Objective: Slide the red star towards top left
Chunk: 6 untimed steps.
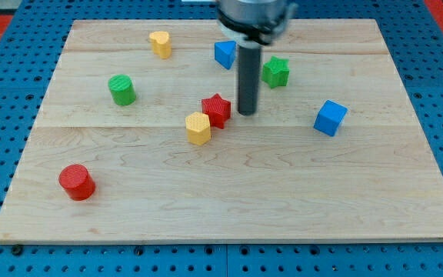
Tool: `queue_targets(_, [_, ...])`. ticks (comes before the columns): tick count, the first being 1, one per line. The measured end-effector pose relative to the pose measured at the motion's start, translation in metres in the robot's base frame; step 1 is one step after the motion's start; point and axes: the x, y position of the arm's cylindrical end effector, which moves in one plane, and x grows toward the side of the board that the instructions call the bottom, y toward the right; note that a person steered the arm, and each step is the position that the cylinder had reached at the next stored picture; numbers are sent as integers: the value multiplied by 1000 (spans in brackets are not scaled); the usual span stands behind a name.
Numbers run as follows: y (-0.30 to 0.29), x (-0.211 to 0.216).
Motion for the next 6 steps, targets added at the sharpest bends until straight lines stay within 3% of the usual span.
queue_targets(1, [-25,17])
queue_targets(2, [-100,-21])
queue_targets(3, [-112,-82])
queue_targets(4, [-124,-80])
queue_targets(5, [-177,-95])
queue_targets(6, [-241,-147])
